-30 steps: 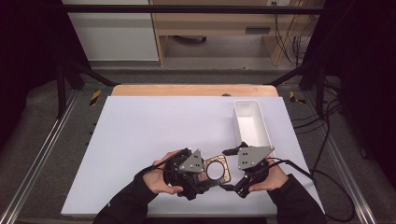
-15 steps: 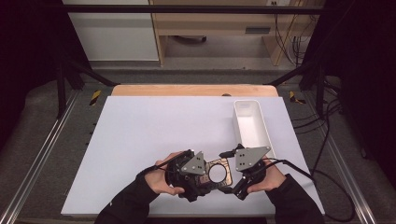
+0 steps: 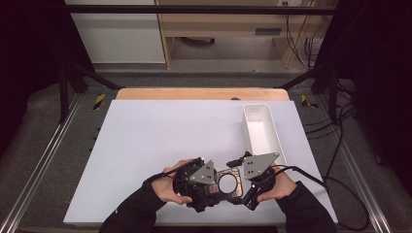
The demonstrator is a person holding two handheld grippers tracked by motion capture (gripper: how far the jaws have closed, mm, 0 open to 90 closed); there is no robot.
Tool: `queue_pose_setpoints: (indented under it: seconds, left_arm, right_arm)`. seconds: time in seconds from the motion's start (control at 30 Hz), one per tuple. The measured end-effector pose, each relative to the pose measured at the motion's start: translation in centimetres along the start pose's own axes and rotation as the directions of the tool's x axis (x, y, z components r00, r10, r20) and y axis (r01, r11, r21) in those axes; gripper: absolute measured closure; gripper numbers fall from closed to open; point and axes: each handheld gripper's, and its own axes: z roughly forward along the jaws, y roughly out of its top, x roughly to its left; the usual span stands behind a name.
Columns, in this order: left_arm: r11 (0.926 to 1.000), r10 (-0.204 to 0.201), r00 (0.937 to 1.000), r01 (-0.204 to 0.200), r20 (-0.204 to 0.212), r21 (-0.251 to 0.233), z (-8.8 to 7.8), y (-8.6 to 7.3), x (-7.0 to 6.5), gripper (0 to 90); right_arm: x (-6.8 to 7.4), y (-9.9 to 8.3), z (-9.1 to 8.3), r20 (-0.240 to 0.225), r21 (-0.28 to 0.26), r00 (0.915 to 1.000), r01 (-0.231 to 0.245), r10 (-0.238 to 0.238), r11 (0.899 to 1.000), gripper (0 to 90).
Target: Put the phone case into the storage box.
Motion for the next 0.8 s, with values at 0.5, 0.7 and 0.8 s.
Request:
queue_pose_setpoints:
  seconds: [0.5,0.7,0.8]
  left_arm:
    - [0.9999,0.008,1.0,-0.008,0.006,0.011,0.11,-0.09,-0.02,11.5]
    - [0.9999,0.009,0.9999,-0.009,0.008,0.01,0.09,-0.1,-0.02,11.5]
    - [0.9999,0.009,0.9999,-0.01,0.006,0.009,0.1,-0.1,-0.04,11.5]
  right_arm:
    - [0.12,-0.1,0.06,-0.042,-0.009,0.9991,0.011,-0.011,1.0,9.8]
    - [0.15,-0.14,0.1,-0.048,-0.009,0.9987,0.014,-0.015,1.0,10.9]
    - [0.13,-0.14,0.07,-0.051,-0.011,0.9986,0.014,-0.015,1.0,11.0]
